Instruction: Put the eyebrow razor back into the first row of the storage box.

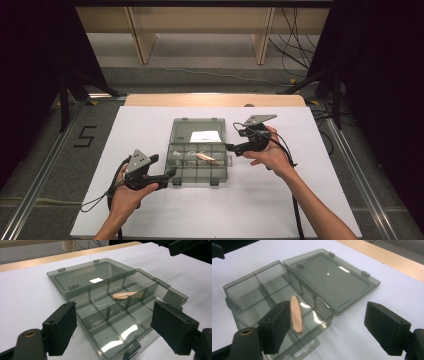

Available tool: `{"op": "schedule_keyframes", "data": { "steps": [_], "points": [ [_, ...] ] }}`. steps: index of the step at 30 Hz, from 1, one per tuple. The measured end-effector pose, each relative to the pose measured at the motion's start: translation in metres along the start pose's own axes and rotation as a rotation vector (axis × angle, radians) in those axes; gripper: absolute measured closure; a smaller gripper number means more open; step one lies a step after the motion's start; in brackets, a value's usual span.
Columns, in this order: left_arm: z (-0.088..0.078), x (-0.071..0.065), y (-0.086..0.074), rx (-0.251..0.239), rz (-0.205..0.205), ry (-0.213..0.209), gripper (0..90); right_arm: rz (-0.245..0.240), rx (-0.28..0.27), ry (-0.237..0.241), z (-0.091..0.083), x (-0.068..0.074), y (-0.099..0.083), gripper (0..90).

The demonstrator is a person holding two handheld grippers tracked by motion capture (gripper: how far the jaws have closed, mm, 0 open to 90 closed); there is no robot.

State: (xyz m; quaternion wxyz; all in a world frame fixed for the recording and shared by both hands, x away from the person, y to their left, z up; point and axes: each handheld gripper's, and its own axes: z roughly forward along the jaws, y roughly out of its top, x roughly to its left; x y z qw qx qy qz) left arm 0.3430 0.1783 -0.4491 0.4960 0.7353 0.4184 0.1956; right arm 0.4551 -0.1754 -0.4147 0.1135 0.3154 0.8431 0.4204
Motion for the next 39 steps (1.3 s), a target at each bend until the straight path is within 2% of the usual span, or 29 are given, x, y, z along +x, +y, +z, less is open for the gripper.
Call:
{"op": "schedule_keyframes", "data": {
  "steps": [2,3,9,11,13,14,15,18,20,21,22,23,26,28,29,32,33,36,37,39],
  "points": [
    [0.002,0.001,0.001,0.006,-0.010,-0.017,19.8,0.009,-0.009,-0.009,0.000,0.000,0.000,22.3],
    [0.003,0.001,0.002,0.010,-0.020,-0.008,19.8,0.009,-0.010,-0.007,0.000,-0.001,0.000,22.2],
    [0.009,0.001,0.004,0.041,-0.014,-0.017,19.9,0.022,-0.012,-0.009,0.000,-0.004,-0.001,22.1],
    [0.010,0.001,0.005,0.049,-0.004,-0.013,19.9,0.024,-0.012,-0.008,0.000,-0.005,0.000,21.9],
    [0.012,0.002,0.006,0.057,-0.016,-0.008,20.1,0.023,-0.017,-0.006,-0.001,-0.007,0.000,21.8],
    [0.012,0.003,0.006,0.070,-0.008,0.000,20.1,0.034,-0.017,0.001,-0.001,-0.008,0.000,21.8],
    [0.014,0.004,0.007,0.073,-0.021,0.005,20.2,0.038,-0.019,0.003,-0.001,-0.009,0.000,21.7],
    [0.017,0.006,0.007,0.093,-0.021,0.009,20.9,0.057,-0.022,-0.006,-0.001,-0.010,0.000,21.7],
    [0.019,0.007,0.008,0.112,-0.028,0.005,21.1,0.051,-0.019,-0.009,-0.002,-0.012,-0.001,21.7],
    [0.019,0.008,0.010,0.153,0.005,0.006,21.2,0.064,-0.019,-0.011,-0.003,-0.012,0.000,21.7],
    [0.019,0.008,0.010,0.153,0.005,0.006,21.3,0.064,-0.019,-0.011,-0.003,-0.012,0.000,21.7],
    [0.019,0.008,0.012,0.181,0.017,0.003,21.3,0.060,-0.024,-0.005,-0.002,-0.014,-0.001,21.8],
    [0.022,0.010,0.014,0.201,0.008,0.014,22.0,0.072,-0.026,-0.010,-0.001,-0.016,0.000,21.9],
    [0.025,0.010,0.014,0.214,-0.008,0.017,22.3,0.088,-0.026,0.003,0.000,-0.017,0.000,21.9],
    [0.026,0.011,0.014,0.233,0.001,0.003,22.3,0.073,-0.027,-0.001,0.002,-0.018,0.000,21.9],
    [0.027,0.011,0.015,0.252,0.003,0.004,22.3,0.078,-0.013,0.000,0.003,-0.018,0.000,21.9],
    [0.027,0.014,0.015,0.273,0.029,0.003,22.4,0.076,-0.007,-0.002,0.004,-0.019,-0.001,21.9],
    [0.028,0.016,0.015,0.278,0.026,0.010,22.4,0.091,-0.004,0.005,0.006,-0.022,-0.001,22.1],
    [0.028,0.017,0.014,0.279,0.029,0.019,22.5,0.101,-0.012,-0.003,0.007,-0.022,0.000,22.0],
    [0.028,0.017,0.014,0.284,0.033,0.020,23.4,0.092,-0.015,-0.019,0.008,-0.024,0.001,21.8]
  ]
}}
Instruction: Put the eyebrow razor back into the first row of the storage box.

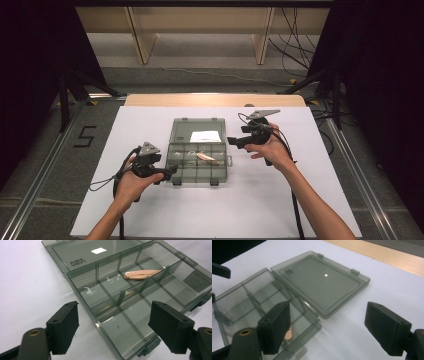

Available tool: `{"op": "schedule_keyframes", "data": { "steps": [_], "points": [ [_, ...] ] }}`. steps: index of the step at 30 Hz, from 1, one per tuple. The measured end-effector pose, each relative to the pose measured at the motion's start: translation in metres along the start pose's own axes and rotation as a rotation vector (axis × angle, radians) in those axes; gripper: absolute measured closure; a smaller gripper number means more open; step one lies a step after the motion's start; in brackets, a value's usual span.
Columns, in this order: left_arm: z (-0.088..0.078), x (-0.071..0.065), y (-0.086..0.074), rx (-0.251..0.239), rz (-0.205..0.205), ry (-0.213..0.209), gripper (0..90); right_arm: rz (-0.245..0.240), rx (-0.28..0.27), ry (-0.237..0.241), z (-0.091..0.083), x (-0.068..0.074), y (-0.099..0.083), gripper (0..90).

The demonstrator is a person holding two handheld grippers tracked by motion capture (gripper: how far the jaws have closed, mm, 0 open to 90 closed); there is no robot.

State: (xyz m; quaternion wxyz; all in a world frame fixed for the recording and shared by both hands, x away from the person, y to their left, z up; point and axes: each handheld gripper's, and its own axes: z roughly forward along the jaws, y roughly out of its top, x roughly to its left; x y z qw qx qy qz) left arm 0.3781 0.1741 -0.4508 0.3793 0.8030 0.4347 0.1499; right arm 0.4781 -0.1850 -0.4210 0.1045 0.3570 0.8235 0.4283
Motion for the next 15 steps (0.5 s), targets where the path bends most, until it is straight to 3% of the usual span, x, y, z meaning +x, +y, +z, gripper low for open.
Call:
{"op": "schedule_keyframes", "data": {
  "steps": [1,2,3,6,7,8,10,15],
  "points": [
    [0.000,0.000,0.000,0.006,0.000,0.001,23.7,-0.003,0.006,0.005,0.000,-0.001,0.001,21.9],
    [0.003,-0.003,-0.001,-0.026,-0.027,0.009,24.2,0.002,0.004,0.009,0.001,-0.001,0.002,21.9],
    [0.000,0.001,-0.001,0.015,0.016,0.002,24.6,0.012,0.012,0.014,0.001,0.000,0.003,21.9],
    [0.000,0.002,-0.002,0.011,0.011,0.012,25.4,0.000,0.013,0.006,0.005,-0.002,0.007,21.9],
    [0.002,0.001,-0.003,-0.012,-0.027,0.007,26.0,-0.004,0.008,-0.001,0.006,-0.002,0.008,22.0],
    [-0.001,0.004,-0.002,0.030,0.008,0.003,26.9,0.013,0.006,0.011,0.007,-0.001,0.009,22.3],
    [0.000,0.004,-0.003,0.013,0.000,0.008,27.5,0.013,0.009,0.009,0.010,-0.002,0.012,21.8],
    [0.000,0.006,-0.003,0.027,0.012,0.013,29.1,0.028,0.015,0.009,0.015,-0.003,0.019,21.2]
  ]
}}
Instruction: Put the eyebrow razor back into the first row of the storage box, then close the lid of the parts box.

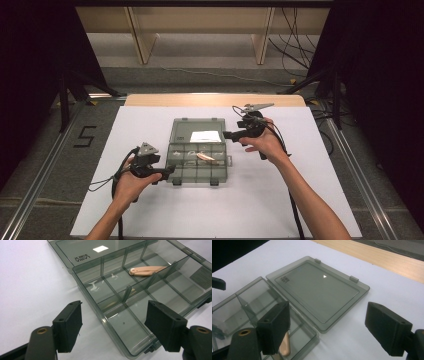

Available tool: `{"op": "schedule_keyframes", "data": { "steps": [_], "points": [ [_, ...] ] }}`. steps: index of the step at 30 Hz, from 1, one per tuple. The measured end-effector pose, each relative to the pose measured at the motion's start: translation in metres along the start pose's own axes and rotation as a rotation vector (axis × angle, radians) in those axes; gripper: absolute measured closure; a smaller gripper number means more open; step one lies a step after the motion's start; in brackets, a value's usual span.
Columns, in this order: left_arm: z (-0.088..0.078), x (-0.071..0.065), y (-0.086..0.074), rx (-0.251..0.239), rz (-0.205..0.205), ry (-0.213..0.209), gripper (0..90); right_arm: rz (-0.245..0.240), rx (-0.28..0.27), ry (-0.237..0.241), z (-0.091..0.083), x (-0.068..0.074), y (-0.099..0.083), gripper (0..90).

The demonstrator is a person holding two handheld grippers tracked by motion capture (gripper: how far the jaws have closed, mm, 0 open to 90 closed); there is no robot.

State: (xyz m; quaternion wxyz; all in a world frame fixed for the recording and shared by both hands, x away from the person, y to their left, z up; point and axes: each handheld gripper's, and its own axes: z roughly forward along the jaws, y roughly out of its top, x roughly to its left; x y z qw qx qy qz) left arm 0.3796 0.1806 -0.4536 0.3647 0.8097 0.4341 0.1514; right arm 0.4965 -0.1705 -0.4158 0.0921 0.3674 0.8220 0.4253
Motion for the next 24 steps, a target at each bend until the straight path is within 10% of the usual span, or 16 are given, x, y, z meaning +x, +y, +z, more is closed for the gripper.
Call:
{"op": "schedule_keyframes", "data": {
  "steps": [24],
  "points": [
    [0.001,0.005,-0.003,0.024,0.016,-0.005,50.8,0.067,0.066,-0.021,0.022,-0.008,0.016,21.3]
  ]
}}
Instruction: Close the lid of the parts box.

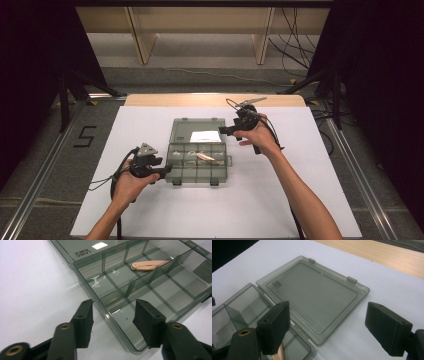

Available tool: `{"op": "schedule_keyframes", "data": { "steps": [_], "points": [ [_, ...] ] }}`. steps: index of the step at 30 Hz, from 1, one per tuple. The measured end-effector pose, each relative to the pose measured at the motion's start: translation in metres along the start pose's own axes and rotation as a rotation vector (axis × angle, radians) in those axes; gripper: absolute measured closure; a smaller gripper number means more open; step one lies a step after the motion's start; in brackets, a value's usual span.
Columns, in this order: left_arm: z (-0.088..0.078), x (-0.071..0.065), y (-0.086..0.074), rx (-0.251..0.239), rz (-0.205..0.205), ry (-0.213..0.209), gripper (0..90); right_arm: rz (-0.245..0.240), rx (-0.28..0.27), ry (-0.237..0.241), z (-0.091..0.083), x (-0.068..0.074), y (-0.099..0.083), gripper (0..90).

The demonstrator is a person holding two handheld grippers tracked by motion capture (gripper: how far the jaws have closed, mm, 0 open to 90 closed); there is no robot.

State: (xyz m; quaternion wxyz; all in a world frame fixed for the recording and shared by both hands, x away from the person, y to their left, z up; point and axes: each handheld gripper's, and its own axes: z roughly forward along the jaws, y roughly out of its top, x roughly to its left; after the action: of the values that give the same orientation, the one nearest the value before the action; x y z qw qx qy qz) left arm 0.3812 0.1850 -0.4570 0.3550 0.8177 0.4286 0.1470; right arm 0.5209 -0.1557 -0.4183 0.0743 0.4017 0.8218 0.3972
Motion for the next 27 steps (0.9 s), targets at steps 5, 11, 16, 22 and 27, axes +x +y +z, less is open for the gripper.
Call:
{"op": "schedule_keyframes", "data": {
  "steps": [5,11,16,22,27],
  "points": [
    [0.001,0.001,-0.001,0.014,-0.006,-0.006,54.2,0.027,0.011,0.003,0.008,-0.001,0.003,22.6],
    [0.004,-0.001,-0.001,0.026,-0.006,-0.008,58.7,0.046,0.032,-0.006,0.019,-0.003,0.000,23.4],
    [0.007,-0.002,-0.003,0.030,-0.005,-0.012,62.7,0.066,0.065,-0.021,0.026,-0.007,0.000,23.4],
    [0.010,-0.001,-0.006,0.035,-0.024,-0.012,66.4,0.077,0.095,-0.021,0.034,-0.007,0.007,24.9],
    [0.010,-0.002,-0.006,0.034,-0.021,-0.006,66.9,0.110,0.116,-0.033,0.041,-0.008,0.008,25.4]
  ]
}}
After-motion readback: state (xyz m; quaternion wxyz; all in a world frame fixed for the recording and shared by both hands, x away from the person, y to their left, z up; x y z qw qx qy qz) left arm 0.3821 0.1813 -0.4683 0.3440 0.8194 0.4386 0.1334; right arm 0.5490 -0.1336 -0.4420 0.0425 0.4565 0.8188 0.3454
